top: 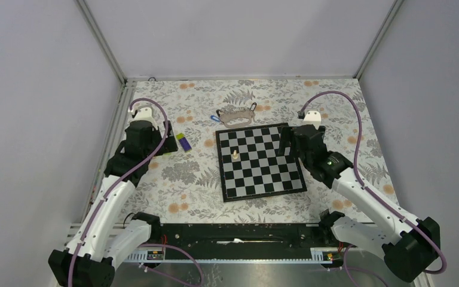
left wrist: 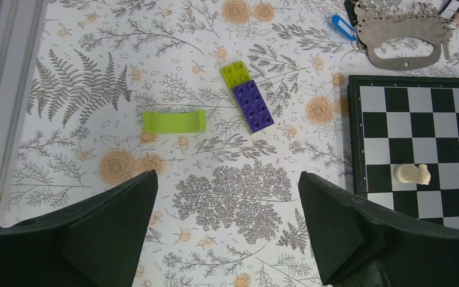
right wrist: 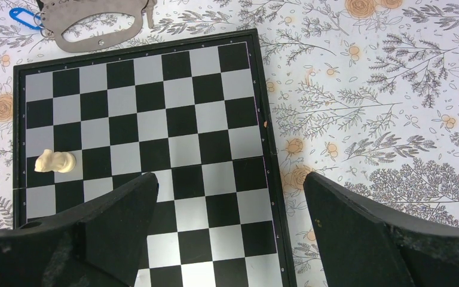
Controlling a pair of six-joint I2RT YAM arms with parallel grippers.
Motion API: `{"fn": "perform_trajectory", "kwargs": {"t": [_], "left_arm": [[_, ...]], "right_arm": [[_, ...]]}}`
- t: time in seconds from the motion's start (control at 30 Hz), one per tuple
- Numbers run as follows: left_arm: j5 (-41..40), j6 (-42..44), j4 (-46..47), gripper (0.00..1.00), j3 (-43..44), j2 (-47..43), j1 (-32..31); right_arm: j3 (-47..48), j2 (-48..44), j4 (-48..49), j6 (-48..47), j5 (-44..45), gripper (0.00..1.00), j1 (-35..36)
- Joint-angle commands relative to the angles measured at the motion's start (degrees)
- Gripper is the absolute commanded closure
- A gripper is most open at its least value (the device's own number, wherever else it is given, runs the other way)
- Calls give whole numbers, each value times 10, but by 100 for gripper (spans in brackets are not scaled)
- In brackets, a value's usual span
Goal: Remove the keys from the keyring
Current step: Pick up the keyring from the center of the board.
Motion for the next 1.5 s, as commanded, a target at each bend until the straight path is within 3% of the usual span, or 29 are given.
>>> {"fn": "perform_trajectory", "kwargs": {"t": [0.0,0.13,0.27,0.47,0.63,1.0,1.27,1.47], "left_arm": [[-44,5,-2,1,64,0,1],[-43,-11,13,1,80,5,1],[-62,-42,56,1,35,-5,1],[-50,-38,57,1,19,13,2],[-9,-34,58,1,14,19,2],[-24,-35,57,1,8,-7,1],[-16,-34,57,1,8,-4,2],[-10,-34,57,1,9,-2,2]], "right_arm": [[9,6,8,10,0,0,2],[8,7,15,19,-13,1,2],[19,21,30,33,-39,0,2],[115,139,27,36,-72,2,2],[221,278,33,19,-97,14,0],[496,600,-8,26,-122,48,-51],[589,705,-7,64,-155,43,-106],[675,767,-7,68,-254,34,-128]]}}
